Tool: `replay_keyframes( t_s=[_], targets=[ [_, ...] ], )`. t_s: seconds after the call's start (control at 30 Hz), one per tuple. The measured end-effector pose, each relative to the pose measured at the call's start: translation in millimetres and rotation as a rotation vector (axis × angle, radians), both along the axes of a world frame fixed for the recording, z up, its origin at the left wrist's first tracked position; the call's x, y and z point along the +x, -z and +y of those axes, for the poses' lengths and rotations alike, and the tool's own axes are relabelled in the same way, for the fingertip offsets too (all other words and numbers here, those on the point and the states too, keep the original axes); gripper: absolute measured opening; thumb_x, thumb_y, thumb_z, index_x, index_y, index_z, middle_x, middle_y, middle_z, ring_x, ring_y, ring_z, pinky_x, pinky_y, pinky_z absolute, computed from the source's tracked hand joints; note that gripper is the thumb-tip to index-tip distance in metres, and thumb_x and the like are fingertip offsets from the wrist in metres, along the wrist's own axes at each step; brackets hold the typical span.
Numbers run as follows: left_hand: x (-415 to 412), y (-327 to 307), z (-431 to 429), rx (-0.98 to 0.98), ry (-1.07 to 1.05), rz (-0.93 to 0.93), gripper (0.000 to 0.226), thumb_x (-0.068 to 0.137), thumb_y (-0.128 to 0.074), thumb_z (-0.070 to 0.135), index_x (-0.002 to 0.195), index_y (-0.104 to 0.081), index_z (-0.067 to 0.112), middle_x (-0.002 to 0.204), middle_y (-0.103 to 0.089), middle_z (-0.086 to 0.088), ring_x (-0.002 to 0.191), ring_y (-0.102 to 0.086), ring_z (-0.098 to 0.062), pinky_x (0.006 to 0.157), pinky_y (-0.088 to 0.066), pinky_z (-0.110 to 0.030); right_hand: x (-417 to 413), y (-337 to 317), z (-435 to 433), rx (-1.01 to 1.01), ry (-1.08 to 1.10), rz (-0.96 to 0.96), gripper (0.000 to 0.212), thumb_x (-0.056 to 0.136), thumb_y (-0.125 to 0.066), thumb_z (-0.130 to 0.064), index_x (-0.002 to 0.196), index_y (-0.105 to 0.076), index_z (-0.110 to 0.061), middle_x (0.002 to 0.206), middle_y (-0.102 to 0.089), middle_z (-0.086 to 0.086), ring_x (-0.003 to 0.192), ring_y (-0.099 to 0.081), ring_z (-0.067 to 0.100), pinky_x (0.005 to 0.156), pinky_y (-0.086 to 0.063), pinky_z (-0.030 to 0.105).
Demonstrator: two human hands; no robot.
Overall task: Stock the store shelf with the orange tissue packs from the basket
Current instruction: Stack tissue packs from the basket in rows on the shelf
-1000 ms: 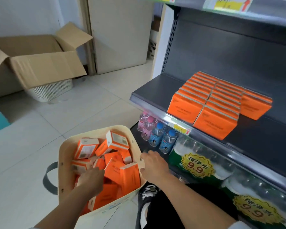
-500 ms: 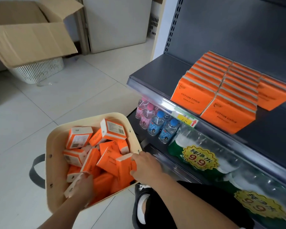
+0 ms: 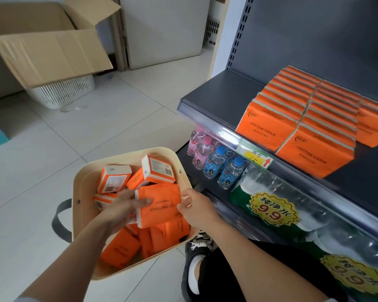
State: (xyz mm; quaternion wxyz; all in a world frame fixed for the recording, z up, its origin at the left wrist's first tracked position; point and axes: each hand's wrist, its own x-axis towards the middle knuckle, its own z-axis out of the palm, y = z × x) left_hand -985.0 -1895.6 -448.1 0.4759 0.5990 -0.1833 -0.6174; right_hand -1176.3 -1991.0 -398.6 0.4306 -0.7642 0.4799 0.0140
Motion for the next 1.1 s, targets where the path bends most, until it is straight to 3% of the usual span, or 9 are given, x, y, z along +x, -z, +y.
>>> replay_keyframes(
  t_s=[0.17,0.3,0.43,0.57,0.73,0.83,0.9,1.0,1.1],
  targets=[
    [-6,1,-5,-0.05,-0.047,0.056,0.093,0.041,-0.094,0.038,0.125,-0.055,0.023,0.118,-0.068,-0.008,0.108,-0.065,-0.031,0.087,-0.053,-0.053,0,-3,-4,0.111,0.144,-0.132,0.038,0.094,-0.058,-0.026,0.131,-0.048,-0.028,0.102,-0.056,-0.009,0.094,-0.057,0.01,0.079,-0.048,0.025],
    [-13,5,-7,-0.127,-0.107,0.225,0.096,0.048,-0.094,0.032,0.133,-0.05,0.02,0.127,-0.061,-0.013,0.117,-0.059,-0.035,0.087,-0.053,-0.05,1,1,-9,0.282,0.285,-0.227,0.056,0.088,-0.067,-0.031,0.135,-0.038,-0.032,0.116,-0.057,-0.003,0.105,-0.06,0.018,0.083,-0.055,0.036],
    [-38,-2,-15,-0.325,-0.243,0.456,0.051,0.091,-0.057,0.008,0.139,-0.042,0.01,0.137,-0.053,-0.017,0.126,-0.051,-0.036,0.104,-0.04,-0.055,1,4,-10,0.599,0.426,-0.364,0.05,0.078,-0.079,-0.032,0.117,-0.051,-0.017,0.111,-0.067,0.004,0.095,-0.068,0.019,0.074,-0.058,0.033],
    [-58,-12,-32,-0.34,-0.288,0.495,0.037,0.089,-0.045,0.003,0.125,-0.053,0.003,0.127,-0.059,-0.019,0.123,-0.053,-0.034,0.104,-0.042,-0.047,5,8,-11,0.551,0.456,-0.478,0.039,0.078,-0.079,-0.021,0.112,-0.061,-0.021,0.11,-0.069,0.002,0.096,-0.067,0.019,0.074,-0.057,0.033],
    [-54,7,-43,0.013,-0.041,-0.074,0.042,0.083,-0.07,0.025,0.12,-0.058,0.008,0.112,-0.068,-0.005,0.115,-0.057,-0.023,0.102,-0.04,-0.043,3,-1,-23,0.213,0.624,-0.518,0.034,0.08,-0.075,-0.021,0.107,-0.056,-0.025,0.107,-0.065,-0.004,0.096,-0.064,0.015,0.086,-0.054,0.039],
    [-55,34,-45,0.155,0.122,-0.584,0.039,0.089,-0.064,0.023,0.126,-0.053,0.018,0.128,-0.051,-0.002,0.117,-0.05,-0.022,0.089,-0.042,-0.033,2,-7,-28,0.026,0.599,-0.451,0.036,0.083,-0.067,-0.012,0.112,-0.05,-0.026,0.11,-0.061,-0.004,0.097,-0.061,0.015,0.086,-0.053,0.036],
    [-58,57,-44,0.219,0.335,-0.864,0.053,0.091,-0.06,0.019,0.14,-0.041,0.022,0.147,-0.033,-0.009,0.131,-0.039,-0.026,0.101,-0.038,-0.035,1,-6,-31,-0.022,0.573,-0.391,0.042,0.081,-0.063,-0.006,0.112,-0.045,-0.027,0.11,-0.059,-0.002,0.098,-0.061,0.017,0.086,-0.054,0.037],
    [-66,82,-44,0.253,0.552,-0.965,0.067,0.094,-0.054,0.019,0.151,-0.02,0.026,0.159,-0.012,-0.008,0.143,-0.021,-0.03,0.114,-0.026,-0.04,0,-3,-36,-0.077,0.577,-0.306,0.044,0.077,-0.063,-0.007,0.106,-0.037,-0.027,0.101,-0.055,-0.002,0.097,-0.059,0.021,0.087,-0.052,0.043],
    [-75,91,-48,0.263,0.66,-1.025,0.071,0.093,-0.056,0.029,0.151,-0.015,0.026,0.154,-0.02,-0.009,0.136,-0.031,-0.031,0.112,-0.032,-0.041,-3,-1,-42,-0.074,0.6,-0.282,0.038,0.079,-0.066,-0.013,0.104,-0.041,-0.025,0.095,-0.052,-0.006,0.096,-0.058,0.02,0.085,-0.052,0.041]
  ],
)
